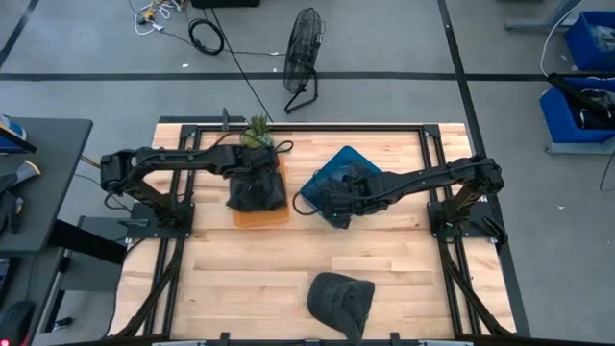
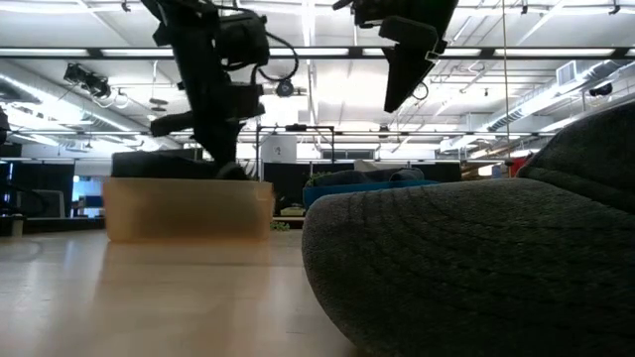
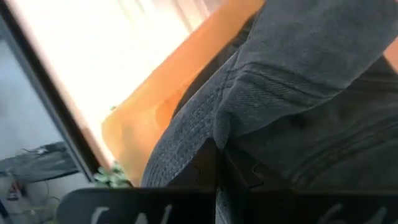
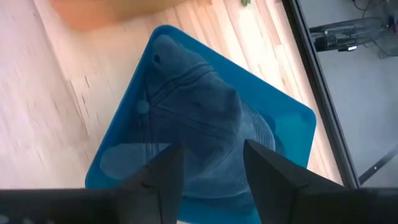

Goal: Pick & Place hat
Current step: Put the left black cap into the orange bin

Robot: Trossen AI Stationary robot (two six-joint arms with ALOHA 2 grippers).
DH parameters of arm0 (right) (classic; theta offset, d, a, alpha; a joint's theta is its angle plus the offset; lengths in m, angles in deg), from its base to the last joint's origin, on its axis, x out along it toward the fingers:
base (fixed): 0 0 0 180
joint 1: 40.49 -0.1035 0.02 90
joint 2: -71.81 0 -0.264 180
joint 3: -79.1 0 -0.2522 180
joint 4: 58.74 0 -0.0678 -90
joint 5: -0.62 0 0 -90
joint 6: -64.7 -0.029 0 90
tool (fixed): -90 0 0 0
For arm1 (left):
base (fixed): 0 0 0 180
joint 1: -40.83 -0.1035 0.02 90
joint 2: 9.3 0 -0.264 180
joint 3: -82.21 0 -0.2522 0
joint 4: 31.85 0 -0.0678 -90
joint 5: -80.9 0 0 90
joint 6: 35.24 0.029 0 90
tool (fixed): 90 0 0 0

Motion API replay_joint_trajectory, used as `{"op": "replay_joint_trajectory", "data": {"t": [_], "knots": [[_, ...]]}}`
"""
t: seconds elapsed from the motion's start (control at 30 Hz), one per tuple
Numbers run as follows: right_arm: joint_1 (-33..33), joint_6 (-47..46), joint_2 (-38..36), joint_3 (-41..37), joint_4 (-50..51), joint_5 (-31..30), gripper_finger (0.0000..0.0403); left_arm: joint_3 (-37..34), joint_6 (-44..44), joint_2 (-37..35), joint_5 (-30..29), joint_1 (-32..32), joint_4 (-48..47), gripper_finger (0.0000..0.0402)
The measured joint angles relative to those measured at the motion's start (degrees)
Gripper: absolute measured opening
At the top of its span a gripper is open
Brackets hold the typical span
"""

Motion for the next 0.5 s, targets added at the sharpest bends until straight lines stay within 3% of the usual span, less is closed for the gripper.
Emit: {"op": "replay_joint_trajectory", "data": {"t": [0.33, 0.5], "knots": [[0.13, -0.23, 0.0, 0.0, -0.94, -0.01, 0.0169, 2.19, 0.27, 0.0, -0.01, 1.23, -1.86, 0.0011], [0.15, 0.06, 0.0, 0.0, -1.68, -0.01, 0.0169, 3.78, 4.23, -0.44, -5.2, 1.72, -5.42, 0.001]]}}
